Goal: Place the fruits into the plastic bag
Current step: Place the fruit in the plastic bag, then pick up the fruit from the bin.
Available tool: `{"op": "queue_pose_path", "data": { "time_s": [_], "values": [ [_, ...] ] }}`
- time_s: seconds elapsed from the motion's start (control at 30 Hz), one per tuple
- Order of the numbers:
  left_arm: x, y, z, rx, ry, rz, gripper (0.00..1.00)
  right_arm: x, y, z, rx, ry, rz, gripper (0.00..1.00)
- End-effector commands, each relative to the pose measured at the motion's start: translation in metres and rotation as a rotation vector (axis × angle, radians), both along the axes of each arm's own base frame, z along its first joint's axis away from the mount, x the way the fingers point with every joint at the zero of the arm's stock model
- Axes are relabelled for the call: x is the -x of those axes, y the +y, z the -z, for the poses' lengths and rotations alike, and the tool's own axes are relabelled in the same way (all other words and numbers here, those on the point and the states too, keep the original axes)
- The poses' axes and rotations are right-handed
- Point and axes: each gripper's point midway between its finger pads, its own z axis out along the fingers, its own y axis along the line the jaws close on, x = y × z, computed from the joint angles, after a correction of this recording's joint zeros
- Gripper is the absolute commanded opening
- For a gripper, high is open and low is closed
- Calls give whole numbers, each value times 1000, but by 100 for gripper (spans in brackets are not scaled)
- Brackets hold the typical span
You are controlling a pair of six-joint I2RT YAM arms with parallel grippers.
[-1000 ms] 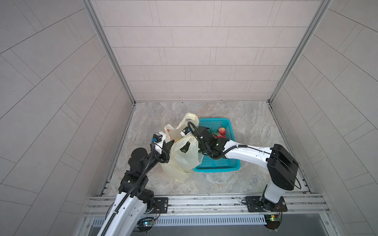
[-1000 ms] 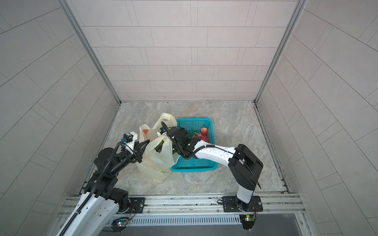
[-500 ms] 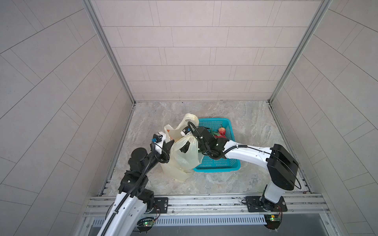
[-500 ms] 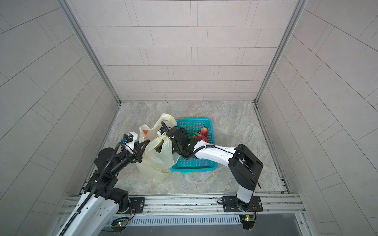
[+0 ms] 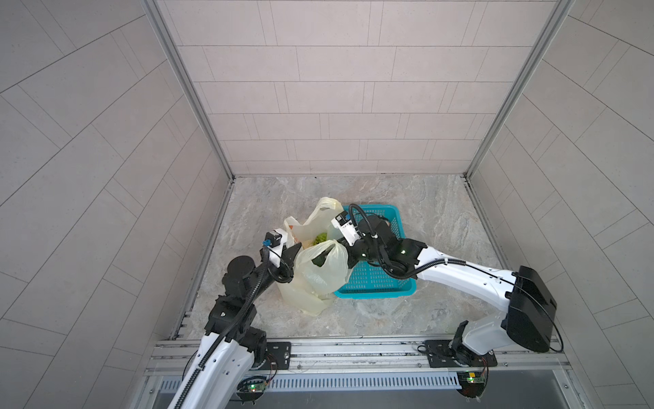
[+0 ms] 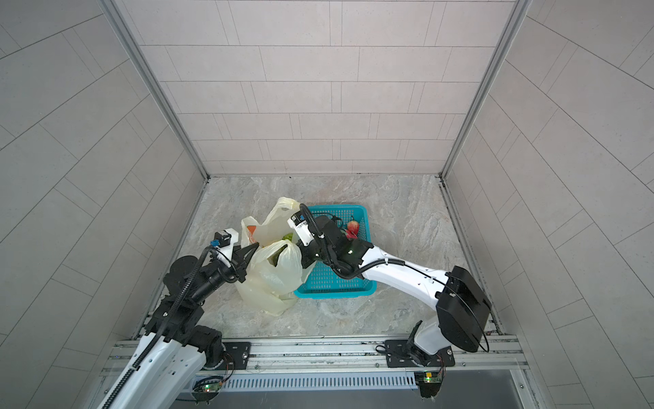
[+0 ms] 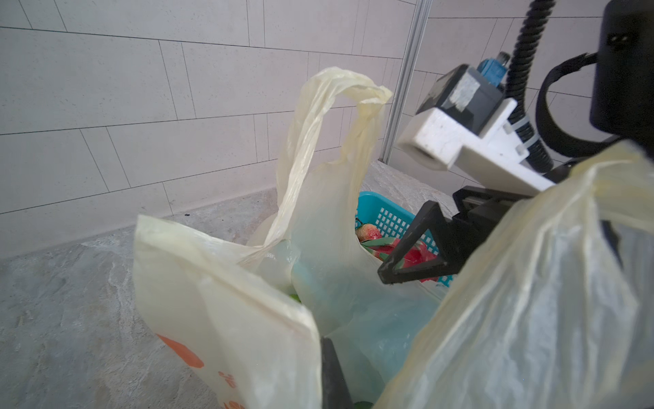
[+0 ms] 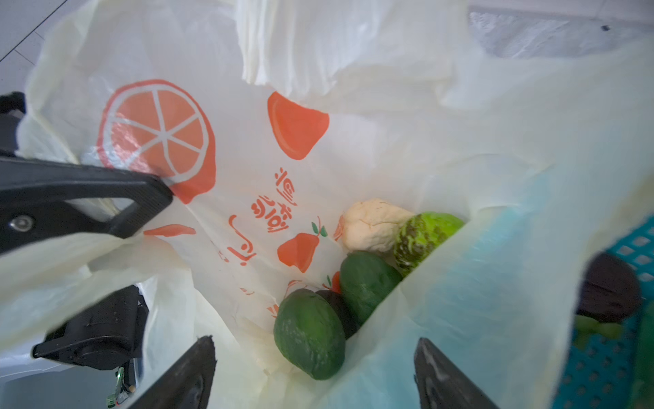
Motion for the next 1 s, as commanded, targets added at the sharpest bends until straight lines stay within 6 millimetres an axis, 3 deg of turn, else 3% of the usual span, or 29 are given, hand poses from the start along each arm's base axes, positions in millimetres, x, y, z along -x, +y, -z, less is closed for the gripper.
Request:
{"op": "queue_pose_path", "data": {
  "time_s": [0.0,0.3,0.4,0.53,0.77,0.97],
  "values": [
    [1,0,-5,-5,-32,4,0,-11,-34,8,53,-3,113,84],
    [0,-1,-5,-10,-35,6,0,-62,-127,9,31,-4,474,84],
    [0,-1,-6,-13,-37,10,0,-78,-145,18,35,22,535,84],
    [0,-2,-7,-14,-36,12,0,-94,-137,37,143,62,488,83],
    [1,-1,-6,-18,-35,9,0,-110,-100,94,364,247,337,80],
    [0,0,-2,-26,-24,2,0,-133,-73,127,384,317,296,76]
  ]
}}
